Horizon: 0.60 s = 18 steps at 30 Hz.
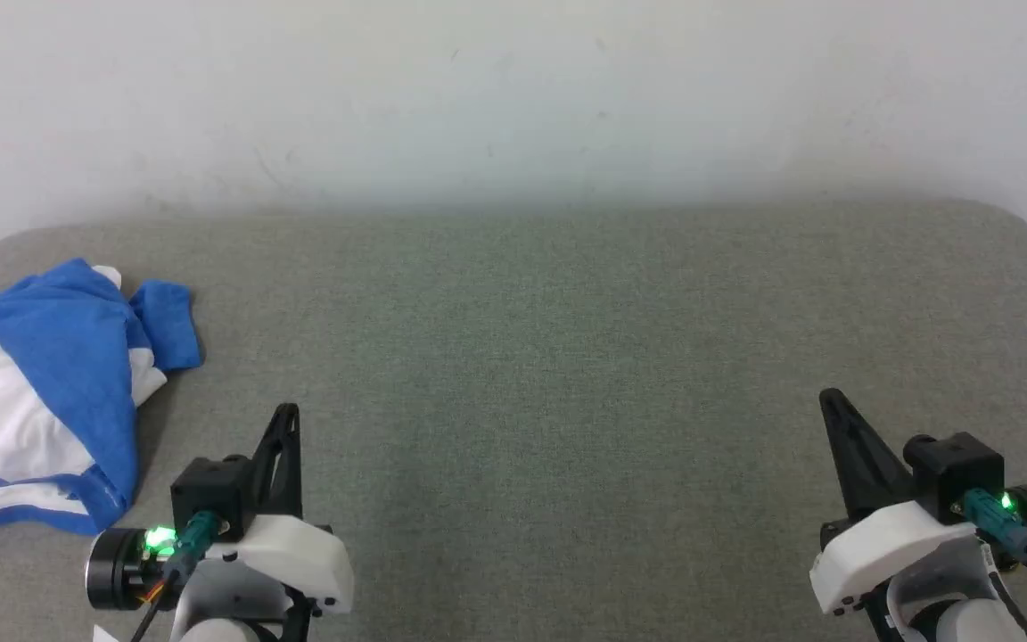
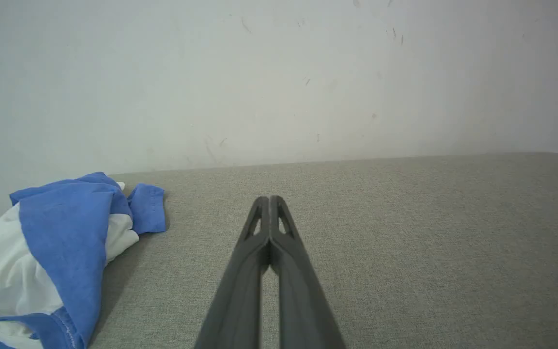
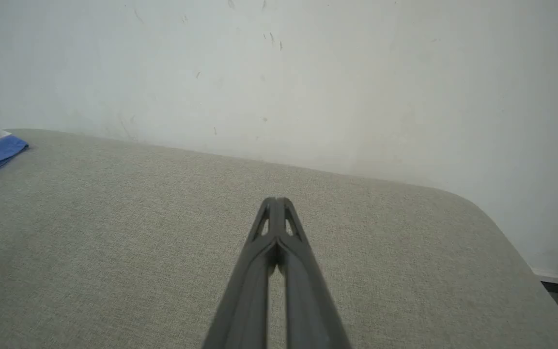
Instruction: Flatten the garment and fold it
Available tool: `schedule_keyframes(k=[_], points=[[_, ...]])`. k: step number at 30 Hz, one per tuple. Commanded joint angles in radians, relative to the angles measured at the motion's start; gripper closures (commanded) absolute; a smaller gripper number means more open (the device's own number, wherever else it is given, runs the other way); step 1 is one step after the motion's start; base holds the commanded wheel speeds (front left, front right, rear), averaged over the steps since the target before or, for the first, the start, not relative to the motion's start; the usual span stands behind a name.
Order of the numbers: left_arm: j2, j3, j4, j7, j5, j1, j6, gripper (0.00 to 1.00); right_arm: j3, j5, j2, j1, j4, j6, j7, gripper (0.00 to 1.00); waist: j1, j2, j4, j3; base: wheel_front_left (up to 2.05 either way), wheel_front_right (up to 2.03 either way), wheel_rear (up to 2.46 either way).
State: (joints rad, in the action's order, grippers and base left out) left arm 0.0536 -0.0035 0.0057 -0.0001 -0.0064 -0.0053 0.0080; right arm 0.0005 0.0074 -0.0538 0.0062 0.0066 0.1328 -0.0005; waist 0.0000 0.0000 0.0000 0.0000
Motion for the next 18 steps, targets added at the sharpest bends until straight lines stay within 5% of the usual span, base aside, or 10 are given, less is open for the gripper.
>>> schedule_keyframes(k=[1,18], points=[[-0.003,0.004,-0.006,0.000,0.006,0.005,-0.008,1.00,0.000,-0.007,0.004,-0.006,-0.007,-0.002,0.000,1.00,0.0000,0.0000,0.000,0.000,0.00,0.00,0.00],[-0.003,0.004,-0.006,0.000,0.006,0.005,-0.008,1.00,0.000,-0.007,0.004,-0.006,-0.007,-0.002,0.000,1.00,0.0000,0.0000,0.000,0.000,0.00,0.00,0.00]])
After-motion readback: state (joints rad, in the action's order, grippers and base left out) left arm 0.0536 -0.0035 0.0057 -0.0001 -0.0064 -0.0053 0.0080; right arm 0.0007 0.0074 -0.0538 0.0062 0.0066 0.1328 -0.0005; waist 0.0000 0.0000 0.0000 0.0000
